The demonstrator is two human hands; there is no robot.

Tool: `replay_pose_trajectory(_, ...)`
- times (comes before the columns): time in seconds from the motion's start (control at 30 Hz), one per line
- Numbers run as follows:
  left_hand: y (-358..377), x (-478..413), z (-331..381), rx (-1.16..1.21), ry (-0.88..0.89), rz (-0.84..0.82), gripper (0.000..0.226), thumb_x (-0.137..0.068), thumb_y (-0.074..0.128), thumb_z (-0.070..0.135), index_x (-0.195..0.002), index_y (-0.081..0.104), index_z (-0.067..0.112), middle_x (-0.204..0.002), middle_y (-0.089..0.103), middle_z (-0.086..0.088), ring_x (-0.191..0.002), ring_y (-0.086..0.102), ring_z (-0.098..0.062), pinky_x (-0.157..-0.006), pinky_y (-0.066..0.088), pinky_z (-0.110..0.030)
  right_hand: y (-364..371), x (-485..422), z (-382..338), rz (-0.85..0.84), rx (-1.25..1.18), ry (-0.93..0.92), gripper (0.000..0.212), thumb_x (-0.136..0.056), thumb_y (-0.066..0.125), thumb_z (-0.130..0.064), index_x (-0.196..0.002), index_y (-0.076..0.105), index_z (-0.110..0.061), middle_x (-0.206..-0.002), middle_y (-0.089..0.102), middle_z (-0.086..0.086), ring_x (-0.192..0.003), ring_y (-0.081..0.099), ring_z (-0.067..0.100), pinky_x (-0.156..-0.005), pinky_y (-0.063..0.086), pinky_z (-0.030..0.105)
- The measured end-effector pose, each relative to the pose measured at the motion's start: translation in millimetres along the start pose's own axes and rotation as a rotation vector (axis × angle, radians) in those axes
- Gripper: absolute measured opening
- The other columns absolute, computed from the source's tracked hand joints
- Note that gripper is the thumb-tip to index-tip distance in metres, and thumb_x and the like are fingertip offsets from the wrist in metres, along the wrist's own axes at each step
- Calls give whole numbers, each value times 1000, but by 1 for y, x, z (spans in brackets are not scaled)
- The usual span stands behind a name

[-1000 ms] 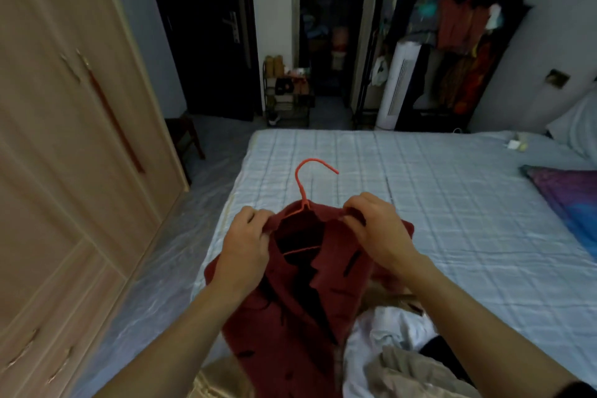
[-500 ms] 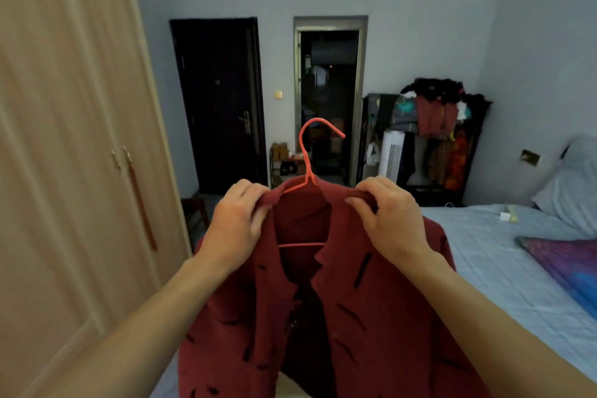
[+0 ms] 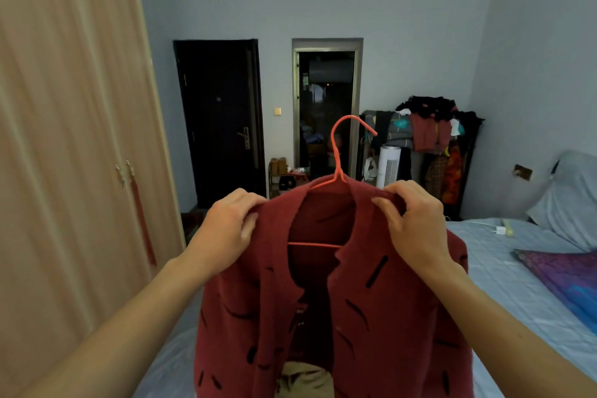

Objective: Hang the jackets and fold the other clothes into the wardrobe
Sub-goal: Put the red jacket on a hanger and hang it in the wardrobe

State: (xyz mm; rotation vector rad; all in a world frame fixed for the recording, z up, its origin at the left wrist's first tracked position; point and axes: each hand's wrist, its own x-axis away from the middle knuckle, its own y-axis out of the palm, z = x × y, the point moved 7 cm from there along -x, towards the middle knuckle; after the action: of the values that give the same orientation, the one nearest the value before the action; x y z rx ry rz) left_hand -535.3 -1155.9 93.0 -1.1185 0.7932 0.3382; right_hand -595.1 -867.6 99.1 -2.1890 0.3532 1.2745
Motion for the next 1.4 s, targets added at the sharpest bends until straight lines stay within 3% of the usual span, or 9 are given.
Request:
replay_pose_trajectory(0.07,-5,3,-3,8,6,63,22,-87,68,-1,-101,73,15,-93,63,5,-86,60,-8,-84,49,-25,-3,2,0,9,-11,-6,9,-88,72,-20,-85,67,-13,-81,61,-5,-74,58,13,-71,52,36)
replay_pose_trajectory(0.17,-9,10,-2,40,42,168,16,-86,72,2,-97,75,14,-88,62,8,-81,59,-2,-79,48,-18,-5,5,0,-3,-19,-14,8,-87,73,-19,-85,67,-13,-81,62,-5,-74,57,10,-71,50,28)
replay_pose_trajectory(0.4,-16,20,10,-3,53,305,7,-90,67,13,-90,74,15,-82,60,10,-77,54,-9,-74,44,-22,-12,15,0,2,-63,-23,7,-86,74,-17,-85,68,-14,-81,63,-8,-76,57,2,-72,43,11)
replay_pose_trajectory(0.6,-20,9,13,75,-22,180,12,-83,74,8,-79,74,20,-75,60,16,-74,56,-9,-70,47,-26,-19,22,-2,18,-80,-48,6,-86,74,-14,-85,69,-10,-80,64,-3,-74,60,9,-70,49,25)
replay_pose_trajectory(0.7,-17,7,-5,391,-297,101,22,-81,76,2,-74,77,23,-73,70,5,-69,64,-6,-67,49,-17,-23,25,-9,18,-87,-127,6,-86,74,-13,-86,72,-7,-80,65,-2,-73,61,10,-71,50,24)
replay_pose_trajectory(0.83,-6,12,-11,647,-534,-112,24,-84,73,1,-73,79,21,-75,75,-7,-70,70,-17,-62,55,-25,-22,29,-16,-22,-115,-205,11,-86,71,-16,-86,73,-5,-79,64,-2,-72,59,6,-72,47,16)
replay_pose_trajectory(1.0,-3,9,5,450,-398,-181,17,-86,73,7,-79,78,23,-81,75,0,-79,71,-16,-73,57,-26,-8,36,-19,-89,-173,-252,8,-83,74,-15,-83,72,-7,-77,63,-2,-69,61,13,-66,51,28)
replay_pose_trajectory(1.2,9,7,14,593,-438,-181,22,-88,70,6,-78,78,24,-80,75,1,-73,68,-7,-67,53,-19,-1,43,-17,-109,-290,-257,9,-81,78,-15,-83,69,-19,-77,60,-12,-69,59,6,-66,46,17)
replay_pose_trajectory(1.4,25,8,24,702,-516,-270,17,-90,69,5,-82,79,16,-86,75,-13,-74,69,-16,-74,58,-30,13,47,-12,-203,-324,-152,15,-81,76,-19,-88,65,-25,-77,62,-13,-71,62,10,-64,51,35)
